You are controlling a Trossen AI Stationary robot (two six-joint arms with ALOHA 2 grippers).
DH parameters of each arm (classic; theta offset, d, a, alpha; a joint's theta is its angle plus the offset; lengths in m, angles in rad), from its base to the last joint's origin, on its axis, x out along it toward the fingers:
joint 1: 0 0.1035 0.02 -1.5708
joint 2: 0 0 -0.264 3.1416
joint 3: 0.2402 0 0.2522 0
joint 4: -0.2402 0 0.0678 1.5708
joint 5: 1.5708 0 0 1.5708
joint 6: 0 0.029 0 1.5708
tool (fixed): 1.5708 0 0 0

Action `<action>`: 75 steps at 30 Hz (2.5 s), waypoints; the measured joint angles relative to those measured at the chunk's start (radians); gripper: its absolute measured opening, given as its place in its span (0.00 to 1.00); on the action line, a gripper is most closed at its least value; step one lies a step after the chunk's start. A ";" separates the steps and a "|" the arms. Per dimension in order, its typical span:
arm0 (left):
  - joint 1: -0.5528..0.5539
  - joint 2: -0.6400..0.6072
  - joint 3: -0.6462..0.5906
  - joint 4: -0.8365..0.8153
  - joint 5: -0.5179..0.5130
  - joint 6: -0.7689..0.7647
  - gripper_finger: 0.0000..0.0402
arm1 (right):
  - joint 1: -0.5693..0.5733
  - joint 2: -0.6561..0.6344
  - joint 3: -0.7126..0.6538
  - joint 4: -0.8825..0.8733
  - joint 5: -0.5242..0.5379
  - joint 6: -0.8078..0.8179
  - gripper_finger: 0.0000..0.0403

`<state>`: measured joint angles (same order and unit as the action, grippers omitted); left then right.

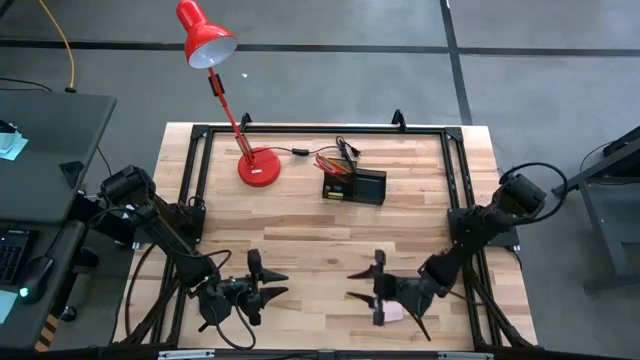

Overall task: Pick and place office supplies into organizer
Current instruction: Put the pink sticky notes into the desk organizer

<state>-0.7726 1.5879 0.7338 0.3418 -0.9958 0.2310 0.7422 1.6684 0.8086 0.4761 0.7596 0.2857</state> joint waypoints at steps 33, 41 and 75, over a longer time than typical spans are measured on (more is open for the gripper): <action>0.225 0.001 0.000 -0.052 0.493 -0.073 0.33 | 0.112 0.000 0.079 -0.723 -0.353 1.149 0.42; 0.237 0.014 0.000 -0.018 0.479 0.008 0.33 | 0.109 -0.024 0.081 -0.827 -0.511 1.462 0.42; 0.237 0.165 0.001 0.241 0.596 0.149 0.33 | 0.156 0.035 0.079 -0.915 -0.579 1.756 0.42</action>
<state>-0.5358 1.7531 0.7345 0.5830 -0.3999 0.3800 0.8980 1.7032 0.8874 -0.4384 0.1804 2.0415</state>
